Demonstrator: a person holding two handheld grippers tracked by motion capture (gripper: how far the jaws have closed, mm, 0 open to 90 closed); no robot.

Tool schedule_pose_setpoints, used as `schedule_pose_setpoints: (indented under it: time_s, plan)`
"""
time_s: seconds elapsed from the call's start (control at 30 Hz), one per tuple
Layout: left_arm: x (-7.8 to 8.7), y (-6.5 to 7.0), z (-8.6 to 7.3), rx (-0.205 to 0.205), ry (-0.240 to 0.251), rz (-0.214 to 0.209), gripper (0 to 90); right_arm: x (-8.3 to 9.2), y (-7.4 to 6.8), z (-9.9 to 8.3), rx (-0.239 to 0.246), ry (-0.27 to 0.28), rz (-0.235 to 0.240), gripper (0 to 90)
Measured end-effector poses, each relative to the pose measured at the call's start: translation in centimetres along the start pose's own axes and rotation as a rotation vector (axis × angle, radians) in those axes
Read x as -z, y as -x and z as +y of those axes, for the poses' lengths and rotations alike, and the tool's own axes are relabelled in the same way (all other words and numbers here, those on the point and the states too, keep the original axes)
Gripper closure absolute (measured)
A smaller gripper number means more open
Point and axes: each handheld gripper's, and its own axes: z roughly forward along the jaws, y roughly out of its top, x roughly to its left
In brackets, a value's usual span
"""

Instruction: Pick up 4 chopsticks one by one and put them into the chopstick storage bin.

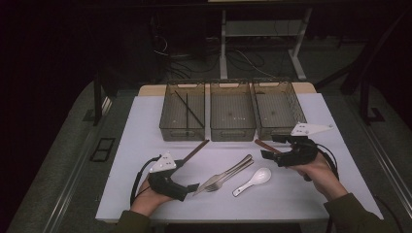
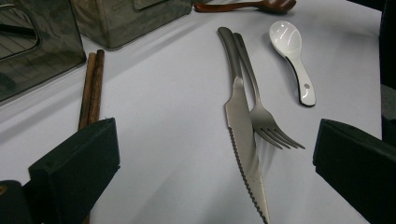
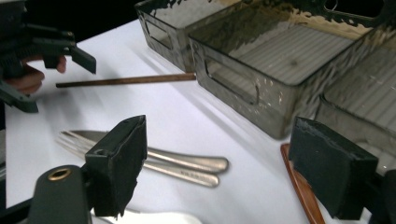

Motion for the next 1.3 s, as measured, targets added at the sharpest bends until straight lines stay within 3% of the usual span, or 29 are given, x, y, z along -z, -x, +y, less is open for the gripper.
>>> schedule_pose_setpoints:
  time_s: [0.2, 0.4, 0.9, 1.3]
  plan:
    - [0.1, 0.0, 0.0, -0.001, 0.006, 0.001, 0.0, 1.1, 0.0, -1.7, -0.008, 0.024, -0.038, 18.5]
    - [0.1, 0.0, 0.0, 0.002, 0.007, 0.003, 0.0, 1.8, 0.1, -3.5, -0.006, 0.015, -0.083, 16.0]
    - [0.2, -0.2, 0.2, 0.006, 0.007, 0.023, 0.0, 2.8, -0.6, -7.4, -0.032, -0.013, -0.11, 16.0]
    - [0.8, -0.9, 0.8, 0.004, 0.005, 0.051, 1.2, 3.0, -0.7, -8.0, -0.035, -0.012, -0.114, 16.0]
